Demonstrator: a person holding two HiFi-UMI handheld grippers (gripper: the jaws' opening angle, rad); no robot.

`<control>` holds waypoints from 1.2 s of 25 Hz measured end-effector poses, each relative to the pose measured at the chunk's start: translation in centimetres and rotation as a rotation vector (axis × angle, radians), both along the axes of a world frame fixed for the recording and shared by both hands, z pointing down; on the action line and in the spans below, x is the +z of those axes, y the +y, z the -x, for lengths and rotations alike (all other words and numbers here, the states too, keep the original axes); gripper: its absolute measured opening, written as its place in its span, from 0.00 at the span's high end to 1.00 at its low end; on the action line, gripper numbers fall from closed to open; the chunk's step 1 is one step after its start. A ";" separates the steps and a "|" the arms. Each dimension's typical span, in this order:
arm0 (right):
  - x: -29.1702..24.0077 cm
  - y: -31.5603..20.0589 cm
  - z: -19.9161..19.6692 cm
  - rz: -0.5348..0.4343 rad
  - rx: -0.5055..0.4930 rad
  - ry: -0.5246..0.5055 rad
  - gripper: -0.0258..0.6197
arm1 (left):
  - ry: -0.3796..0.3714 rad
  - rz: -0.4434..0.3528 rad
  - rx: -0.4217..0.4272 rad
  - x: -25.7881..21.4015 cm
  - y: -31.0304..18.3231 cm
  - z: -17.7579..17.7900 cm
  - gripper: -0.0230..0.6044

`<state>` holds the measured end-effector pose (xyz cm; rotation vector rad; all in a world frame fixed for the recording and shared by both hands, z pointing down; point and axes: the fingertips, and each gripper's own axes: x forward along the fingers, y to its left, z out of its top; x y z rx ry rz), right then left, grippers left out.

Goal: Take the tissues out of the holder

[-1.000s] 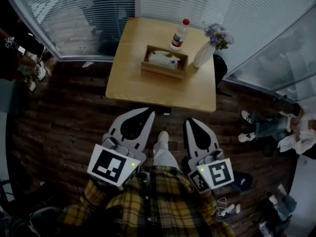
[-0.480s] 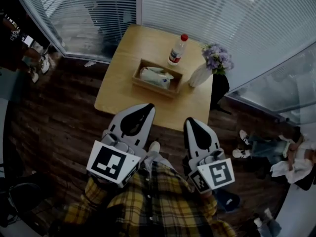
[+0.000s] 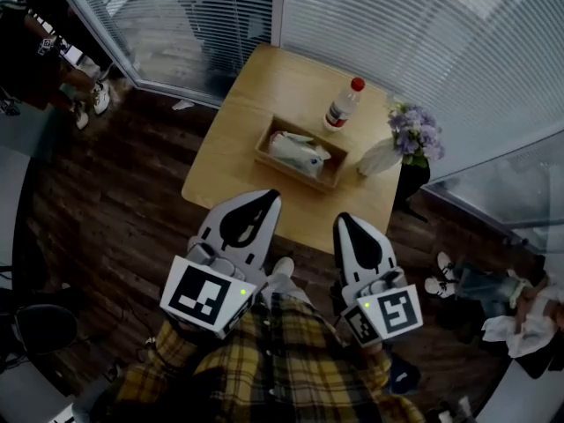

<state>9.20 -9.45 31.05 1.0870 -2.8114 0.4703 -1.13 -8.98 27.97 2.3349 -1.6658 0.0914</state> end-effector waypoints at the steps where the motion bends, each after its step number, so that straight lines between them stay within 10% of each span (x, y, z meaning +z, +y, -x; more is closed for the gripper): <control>1: 0.1 -0.7 0.3 0.003 0.004 0.005 0.94 | -0.002 0.003 -0.001 0.1 -0.5 0.4 0.95; 17: 0.3 -10.0 7.4 -0.002 0.146 0.020 0.94 | 0.027 -0.012 0.122 0.2 -10.4 8.2 0.95; 30: 1.2 -12.3 4.8 0.036 0.196 0.046 0.94 | 0.011 0.040 0.136 1.5 -13.8 7.1 0.95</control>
